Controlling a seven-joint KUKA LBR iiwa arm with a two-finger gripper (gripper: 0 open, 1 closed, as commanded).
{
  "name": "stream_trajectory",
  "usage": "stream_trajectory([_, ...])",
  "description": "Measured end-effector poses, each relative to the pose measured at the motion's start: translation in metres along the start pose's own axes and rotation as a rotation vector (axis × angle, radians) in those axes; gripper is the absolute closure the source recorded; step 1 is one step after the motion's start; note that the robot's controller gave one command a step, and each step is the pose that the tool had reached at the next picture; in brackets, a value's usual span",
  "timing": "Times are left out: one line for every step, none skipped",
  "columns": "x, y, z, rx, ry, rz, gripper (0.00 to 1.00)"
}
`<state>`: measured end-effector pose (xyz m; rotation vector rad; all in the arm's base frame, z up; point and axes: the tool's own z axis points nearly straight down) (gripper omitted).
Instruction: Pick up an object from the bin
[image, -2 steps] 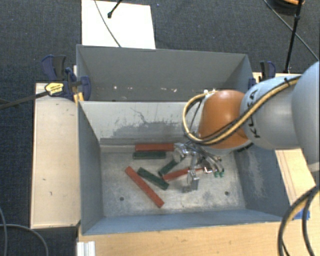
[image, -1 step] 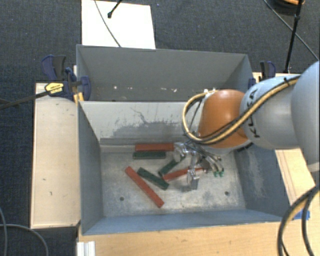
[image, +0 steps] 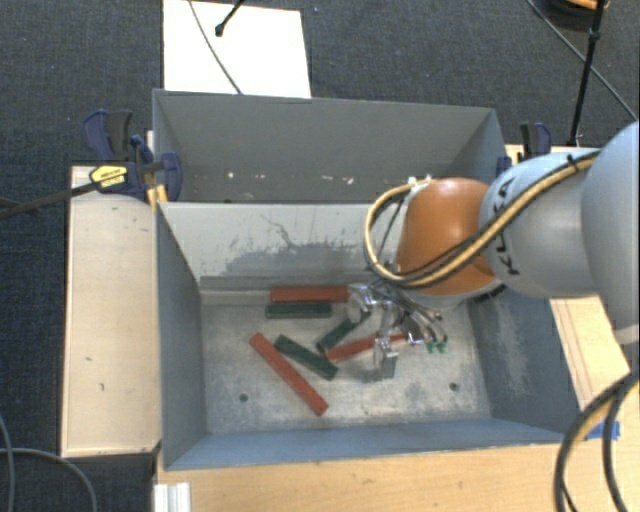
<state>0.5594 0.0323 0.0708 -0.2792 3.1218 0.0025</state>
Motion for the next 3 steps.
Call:
stream_trajectory([-0.003,-0.001,-0.004,0.001,-0.009,0.003,1.00])
stream_trajectory([-0.006,-0.001,-0.074,0.002,-0.002,0.008,1.00])
stream_trajectory([-0.008,-0.001,-0.116,0.002,-0.001,0.013,1.00])
